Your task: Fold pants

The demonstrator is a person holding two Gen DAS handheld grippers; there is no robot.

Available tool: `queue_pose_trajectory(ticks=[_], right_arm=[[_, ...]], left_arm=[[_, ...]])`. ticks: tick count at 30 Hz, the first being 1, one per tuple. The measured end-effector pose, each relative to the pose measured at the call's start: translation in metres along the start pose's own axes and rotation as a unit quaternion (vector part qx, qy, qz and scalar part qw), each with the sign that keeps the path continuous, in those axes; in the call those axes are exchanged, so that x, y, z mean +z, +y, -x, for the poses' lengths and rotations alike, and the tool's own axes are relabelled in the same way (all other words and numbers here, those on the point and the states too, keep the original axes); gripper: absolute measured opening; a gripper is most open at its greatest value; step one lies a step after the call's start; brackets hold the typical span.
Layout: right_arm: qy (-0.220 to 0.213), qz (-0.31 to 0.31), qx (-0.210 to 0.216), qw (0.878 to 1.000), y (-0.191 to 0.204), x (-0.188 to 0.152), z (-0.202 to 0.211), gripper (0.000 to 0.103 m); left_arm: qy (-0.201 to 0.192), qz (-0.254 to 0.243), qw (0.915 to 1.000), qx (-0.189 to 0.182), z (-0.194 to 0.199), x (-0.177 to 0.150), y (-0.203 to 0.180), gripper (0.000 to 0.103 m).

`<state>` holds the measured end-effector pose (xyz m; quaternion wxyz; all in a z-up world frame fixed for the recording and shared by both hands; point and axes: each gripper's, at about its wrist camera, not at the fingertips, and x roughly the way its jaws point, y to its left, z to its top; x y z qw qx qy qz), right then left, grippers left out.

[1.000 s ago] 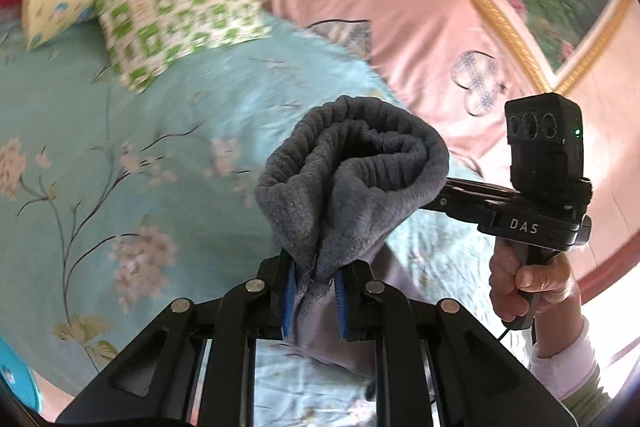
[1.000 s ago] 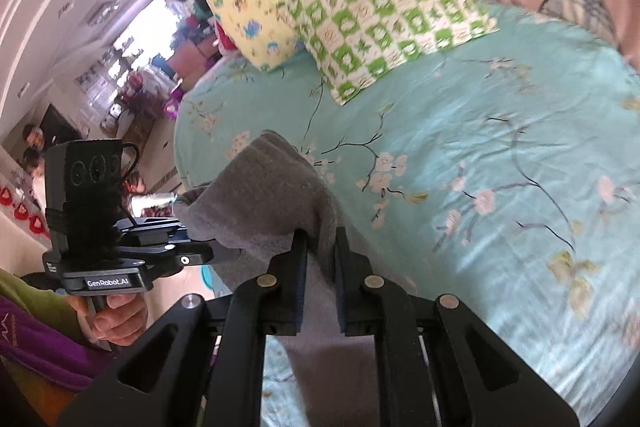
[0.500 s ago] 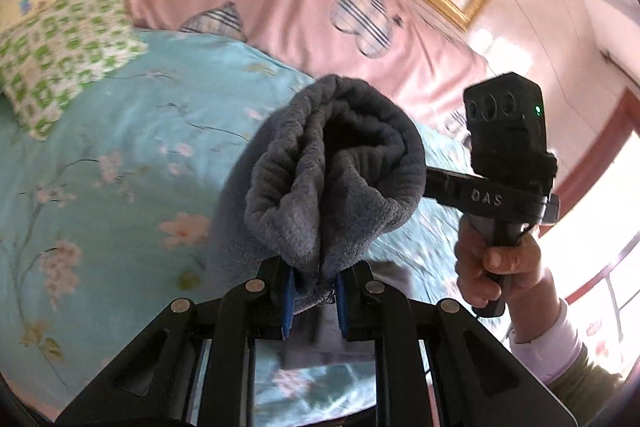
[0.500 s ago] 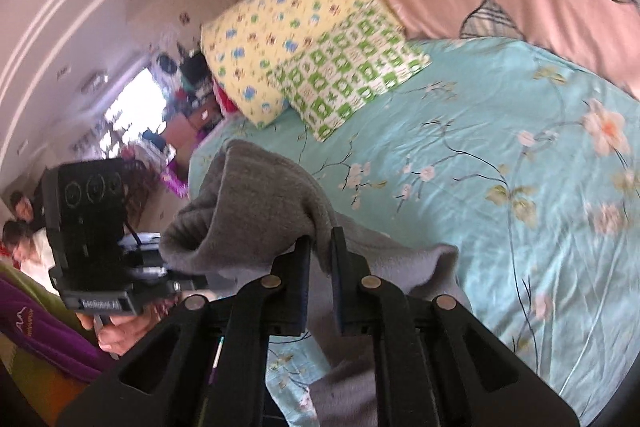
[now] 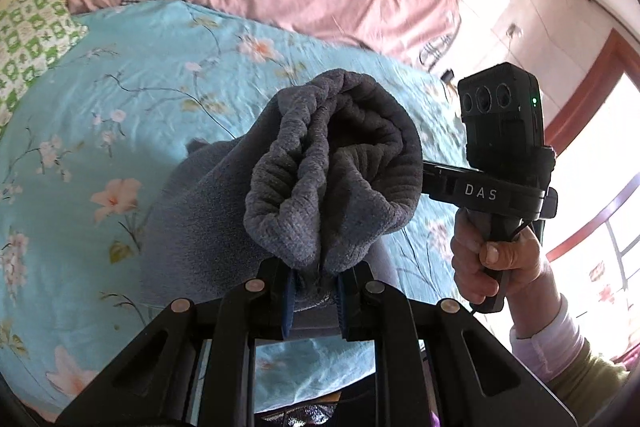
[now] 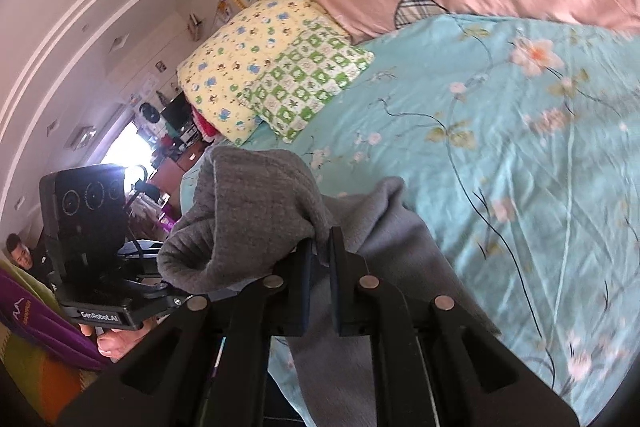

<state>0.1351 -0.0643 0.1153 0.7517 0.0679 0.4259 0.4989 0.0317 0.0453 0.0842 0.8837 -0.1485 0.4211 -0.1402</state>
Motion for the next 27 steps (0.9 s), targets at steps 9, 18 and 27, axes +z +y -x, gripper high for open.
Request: queue_pose_trajectory(ticks=[9,18,27], right_arm=[[-0.005,-0.035,-0.027,0.999,-0.028,-0.038,0.016,0.005],[-0.007,-0.053,-0.063,0.997,-0.041,-0.064,0.025,0.001],[-0.04,-0.073,-0.139,0.987,-0.036,-0.083,0.059,0.001]], left_arm=[[0.049,-0.029,0.9984,-0.002,-0.04,-0.015,-0.021,0.016],[0.07,-0.05,0.9963,0.002,-0.064,-0.026,-0.031,0.017],[0.086,-0.079,0.9924,-0.041,-0.063,-0.031,-0.042,0.058]])
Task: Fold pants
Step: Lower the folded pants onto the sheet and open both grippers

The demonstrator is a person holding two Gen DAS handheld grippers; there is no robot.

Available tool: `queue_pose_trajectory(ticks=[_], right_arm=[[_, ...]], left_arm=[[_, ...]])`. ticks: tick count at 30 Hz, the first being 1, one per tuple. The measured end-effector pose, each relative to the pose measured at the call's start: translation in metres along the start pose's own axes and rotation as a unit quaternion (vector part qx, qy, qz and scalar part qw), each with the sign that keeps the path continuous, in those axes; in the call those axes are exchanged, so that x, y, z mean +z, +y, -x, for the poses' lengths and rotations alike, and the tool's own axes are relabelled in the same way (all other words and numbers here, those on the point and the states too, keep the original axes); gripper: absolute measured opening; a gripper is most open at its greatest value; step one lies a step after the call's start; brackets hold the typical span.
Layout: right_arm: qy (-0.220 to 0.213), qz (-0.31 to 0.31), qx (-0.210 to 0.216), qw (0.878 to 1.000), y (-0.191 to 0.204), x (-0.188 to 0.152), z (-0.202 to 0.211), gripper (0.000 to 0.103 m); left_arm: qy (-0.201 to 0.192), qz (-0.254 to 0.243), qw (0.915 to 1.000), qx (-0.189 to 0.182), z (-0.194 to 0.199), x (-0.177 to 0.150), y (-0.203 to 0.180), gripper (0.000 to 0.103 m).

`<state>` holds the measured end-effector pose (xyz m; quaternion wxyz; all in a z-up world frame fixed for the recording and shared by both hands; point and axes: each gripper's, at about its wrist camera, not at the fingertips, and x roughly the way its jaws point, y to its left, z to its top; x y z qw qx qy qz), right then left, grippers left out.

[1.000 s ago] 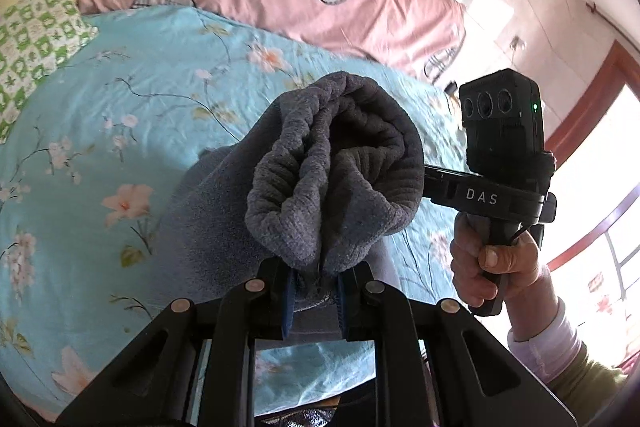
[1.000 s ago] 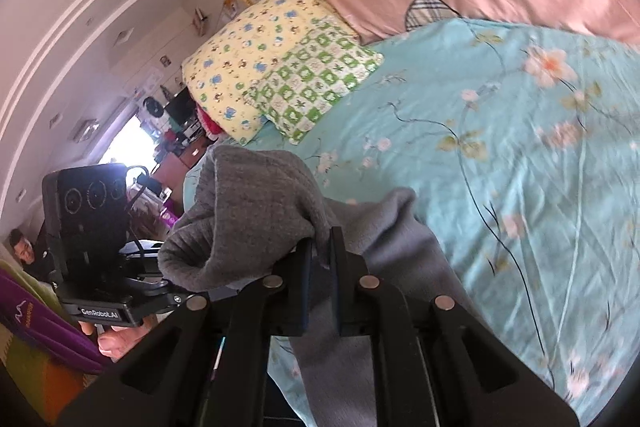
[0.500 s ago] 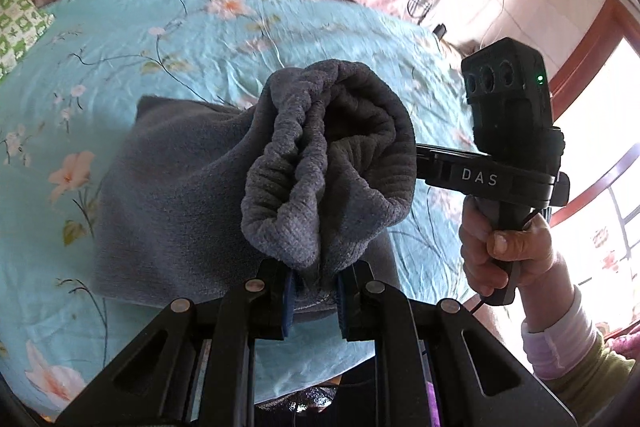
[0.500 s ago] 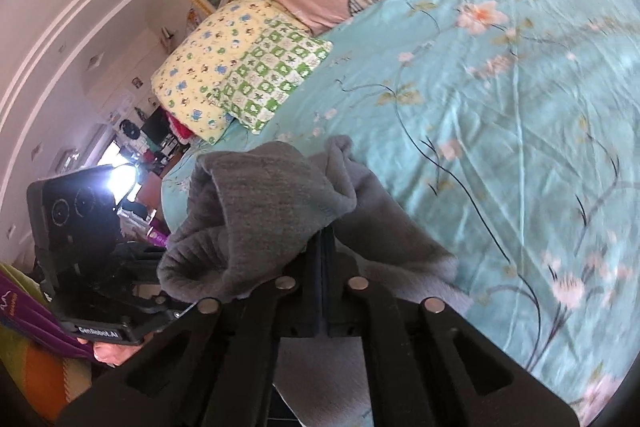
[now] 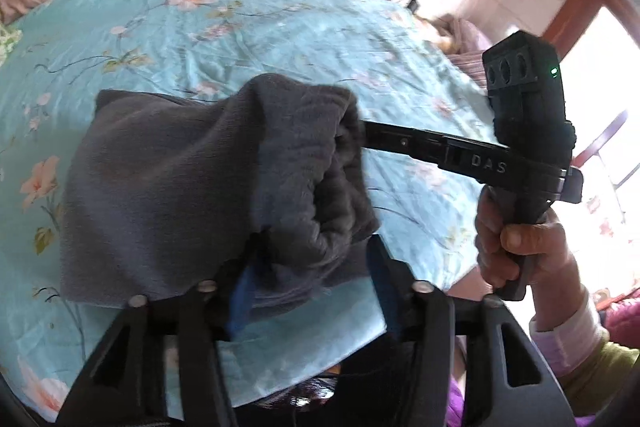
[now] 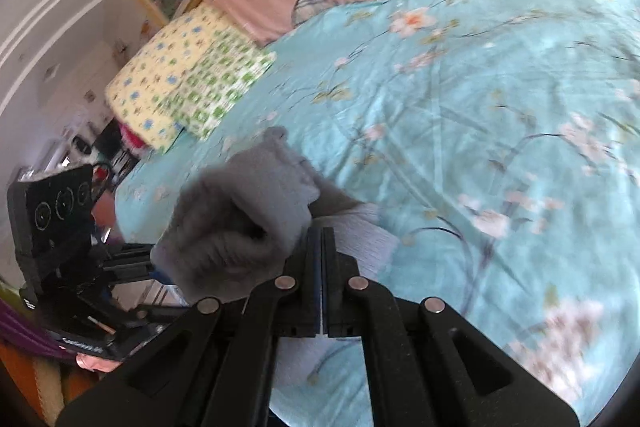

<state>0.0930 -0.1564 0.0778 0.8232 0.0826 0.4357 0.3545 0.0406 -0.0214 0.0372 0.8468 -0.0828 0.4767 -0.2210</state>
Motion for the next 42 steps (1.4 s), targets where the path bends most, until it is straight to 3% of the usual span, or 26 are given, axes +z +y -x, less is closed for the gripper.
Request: queue_pose_trajectory(ticks=[3,4,5,7,13,23,37,42], right_arm=[[-0.017,-0.017,-0.028,0.999,0.0,-0.002,0.017,0.011],[-0.021,-0.024,-0.034,0.999,0.001,-0.003,0.022,0.027],[-0.024,-0.03,-0.038,0.999,0.002,-0.004,0.026,0.054],[-0.044,-0.038,-0.046,0.997,0.007,-0.006,0.036,0.078],[-0.073,-0.047,-0.053,0.995,0.028,-0.007,0.052,0.078],[-0.07,-0.035,-0.092,0.993,0.068,-0.004,0.041,0.085],[-0.083,-0.03,-0.143,0.986,0.113,-0.004,0.022,0.086],[-0.083,-0.051,-0.154,0.983,0.108,-0.01,0.016,0.087]], left_arm=[[-0.004,-0.01,0.9999,-0.008,0.006,-0.001,-0.004,0.06],[-0.004,-0.011,0.9999,-0.009,0.007,-0.001,-0.005,0.06],[-0.004,-0.012,0.9999,-0.011,0.009,-0.001,-0.004,0.061],[-0.006,-0.012,0.9998,-0.015,0.013,-0.002,-0.002,0.061],[-0.028,-0.007,0.9994,-0.016,0.035,-0.004,0.009,0.063],[-0.067,0.037,0.997,0.011,0.063,0.002,0.058,0.067],[-0.078,0.077,0.9939,0.015,0.075,0.01,0.103,0.076],[-0.075,0.086,0.9932,0.021,0.073,0.015,0.12,0.077]])
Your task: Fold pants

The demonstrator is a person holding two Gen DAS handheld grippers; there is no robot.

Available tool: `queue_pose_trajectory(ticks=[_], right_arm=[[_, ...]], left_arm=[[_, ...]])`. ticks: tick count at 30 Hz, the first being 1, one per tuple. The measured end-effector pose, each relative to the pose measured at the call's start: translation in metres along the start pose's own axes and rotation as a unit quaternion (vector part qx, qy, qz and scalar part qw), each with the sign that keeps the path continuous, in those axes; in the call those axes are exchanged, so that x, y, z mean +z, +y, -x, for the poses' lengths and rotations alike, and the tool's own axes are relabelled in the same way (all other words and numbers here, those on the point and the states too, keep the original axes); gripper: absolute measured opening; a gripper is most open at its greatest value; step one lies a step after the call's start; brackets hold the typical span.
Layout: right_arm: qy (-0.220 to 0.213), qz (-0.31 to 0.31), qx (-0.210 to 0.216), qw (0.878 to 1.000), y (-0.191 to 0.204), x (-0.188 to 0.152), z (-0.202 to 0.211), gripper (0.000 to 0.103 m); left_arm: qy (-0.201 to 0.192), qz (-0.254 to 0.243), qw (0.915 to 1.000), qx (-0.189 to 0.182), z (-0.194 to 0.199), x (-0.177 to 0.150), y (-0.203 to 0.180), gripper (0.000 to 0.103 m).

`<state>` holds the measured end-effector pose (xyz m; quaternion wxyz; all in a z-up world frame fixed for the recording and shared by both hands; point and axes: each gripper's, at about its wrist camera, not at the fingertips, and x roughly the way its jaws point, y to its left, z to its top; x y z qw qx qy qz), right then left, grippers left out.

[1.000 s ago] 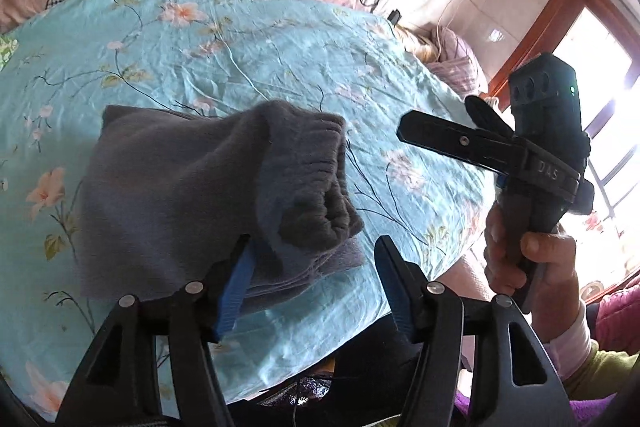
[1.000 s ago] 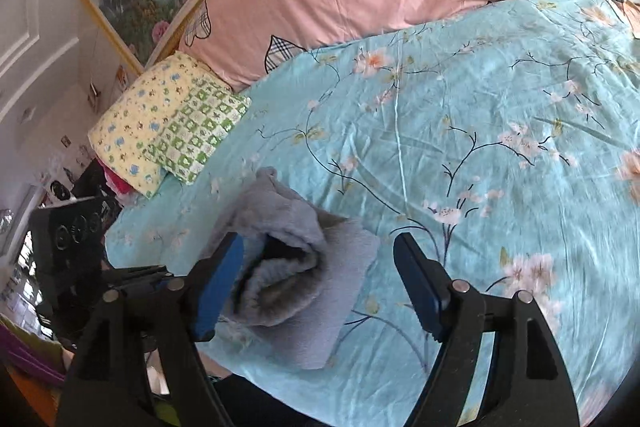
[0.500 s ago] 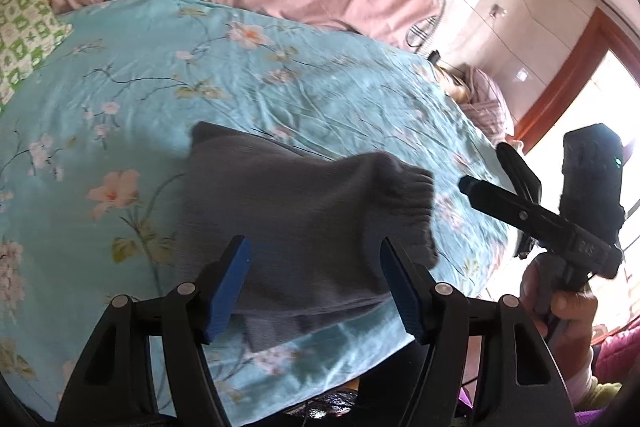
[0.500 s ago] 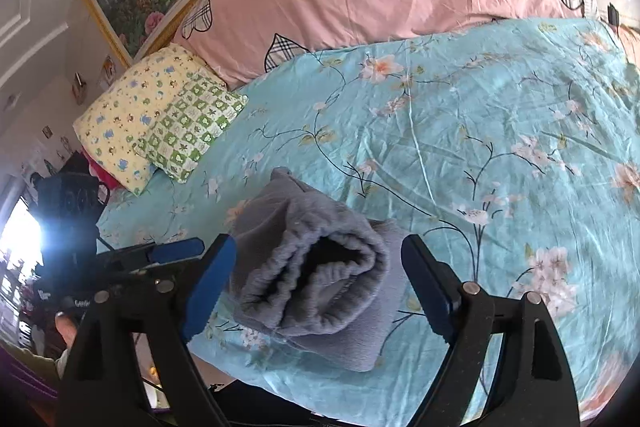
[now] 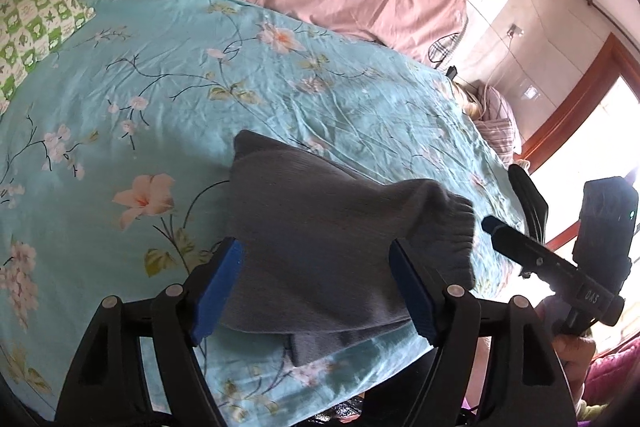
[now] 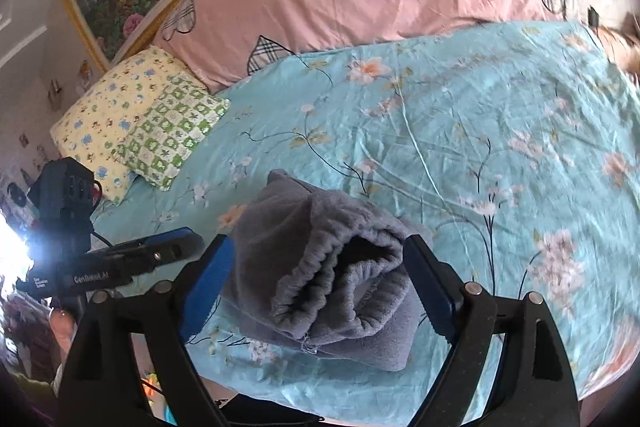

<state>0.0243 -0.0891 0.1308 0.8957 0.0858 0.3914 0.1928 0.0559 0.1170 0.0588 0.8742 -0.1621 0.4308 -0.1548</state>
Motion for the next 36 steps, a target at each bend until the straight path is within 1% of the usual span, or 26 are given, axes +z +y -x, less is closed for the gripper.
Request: queue_pose_trajectory(ticks=[4,9,14,18,28,33,36], right_arm=[[0.008,-0.027,-0.006,1.0,-0.01,-0.007,-0.006,0.087],[0.026,-0.058,0.009,0.998,-0.02,-0.013,-0.016,0.087],[0.035,-0.071,0.002,0.997,-0.023,-0.018,-0.025,0.087],[0.045,-0.089,0.009,0.995,-0.033,-0.02,-0.031,0.087],[0.055,-0.118,0.023,0.991,-0.048,-0.027,-0.04,0.095],[0.06,-0.134,0.045,0.988,-0.054,-0.03,-0.045,0.095],[0.059,-0.134,0.054,0.988,-0.057,-0.03,-0.047,0.095]], left_arm=[[0.011,0.004,0.9999,0.001,-0.008,0.002,0.009,0.077],[0.023,0.013,0.9996,-0.003,-0.018,0.003,0.016,0.077],[0.026,0.019,0.9995,0.001,-0.026,0.005,0.023,0.077],[0.034,0.025,0.9991,-0.002,-0.034,0.007,0.03,0.077],[0.052,0.036,0.998,0.005,-0.053,0.01,0.043,0.077],[0.062,0.036,0.9974,0.005,-0.064,0.012,0.046,0.077],[0.071,0.034,0.9968,0.003,-0.071,0.012,0.047,0.077]])
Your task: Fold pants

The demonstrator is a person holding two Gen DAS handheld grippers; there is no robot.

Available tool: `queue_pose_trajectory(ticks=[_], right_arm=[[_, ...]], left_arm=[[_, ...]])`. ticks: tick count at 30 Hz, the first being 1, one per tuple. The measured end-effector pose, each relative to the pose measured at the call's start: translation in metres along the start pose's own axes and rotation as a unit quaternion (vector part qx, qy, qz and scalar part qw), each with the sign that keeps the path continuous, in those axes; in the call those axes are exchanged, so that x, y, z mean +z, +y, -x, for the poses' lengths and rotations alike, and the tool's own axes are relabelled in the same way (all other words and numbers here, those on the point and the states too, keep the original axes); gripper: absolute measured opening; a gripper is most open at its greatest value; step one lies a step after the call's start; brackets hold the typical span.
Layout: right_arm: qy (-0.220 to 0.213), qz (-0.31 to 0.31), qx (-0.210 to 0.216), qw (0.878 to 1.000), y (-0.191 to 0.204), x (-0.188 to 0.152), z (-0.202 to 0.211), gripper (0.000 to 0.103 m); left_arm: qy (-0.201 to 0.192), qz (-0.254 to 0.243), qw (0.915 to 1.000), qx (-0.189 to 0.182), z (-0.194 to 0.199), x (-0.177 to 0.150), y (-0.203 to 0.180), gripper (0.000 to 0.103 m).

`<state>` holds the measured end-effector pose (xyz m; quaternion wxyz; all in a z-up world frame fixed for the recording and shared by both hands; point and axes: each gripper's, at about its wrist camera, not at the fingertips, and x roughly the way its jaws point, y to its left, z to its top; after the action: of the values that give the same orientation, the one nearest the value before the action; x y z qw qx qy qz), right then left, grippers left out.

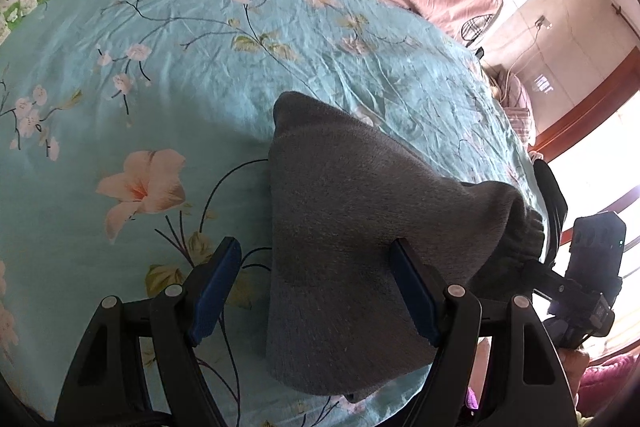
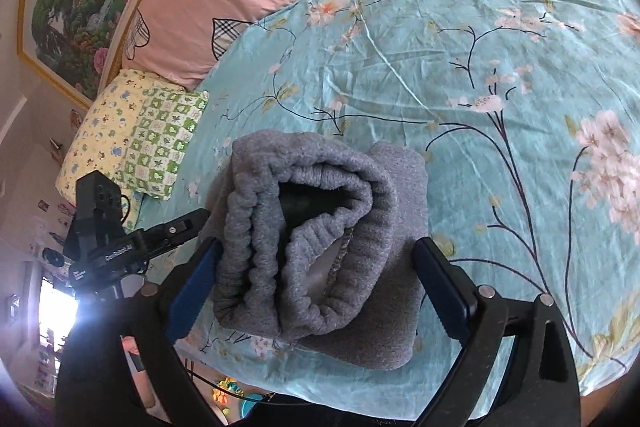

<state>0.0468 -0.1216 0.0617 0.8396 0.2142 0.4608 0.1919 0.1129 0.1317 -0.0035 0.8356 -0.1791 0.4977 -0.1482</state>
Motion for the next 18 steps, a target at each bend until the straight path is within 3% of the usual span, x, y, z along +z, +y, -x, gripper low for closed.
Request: queue_pose_trajectory(ticks=[9,14,18], right_arm=[[0.02,-0.033,0.039,0.998,-0.029,0.001,-0.01,0.095],[0.032,-0.035,0.068,0.997,-0.038,0.001,-0.016,0.083],[0.035,-0.023,0.078,0.996,-0.036,0.003,-0.019,0.079]], left_arm=[[0.024,0.009,0.9996,-0.012,-0.022,0.0,0.007,0.077],[0.036,0.029,0.9986,-0.025,-0.035,0.0,0.015,0.077],[0.036,0.029,0.9986,-0.028,-0.041,0.002,0.012,0.071]])
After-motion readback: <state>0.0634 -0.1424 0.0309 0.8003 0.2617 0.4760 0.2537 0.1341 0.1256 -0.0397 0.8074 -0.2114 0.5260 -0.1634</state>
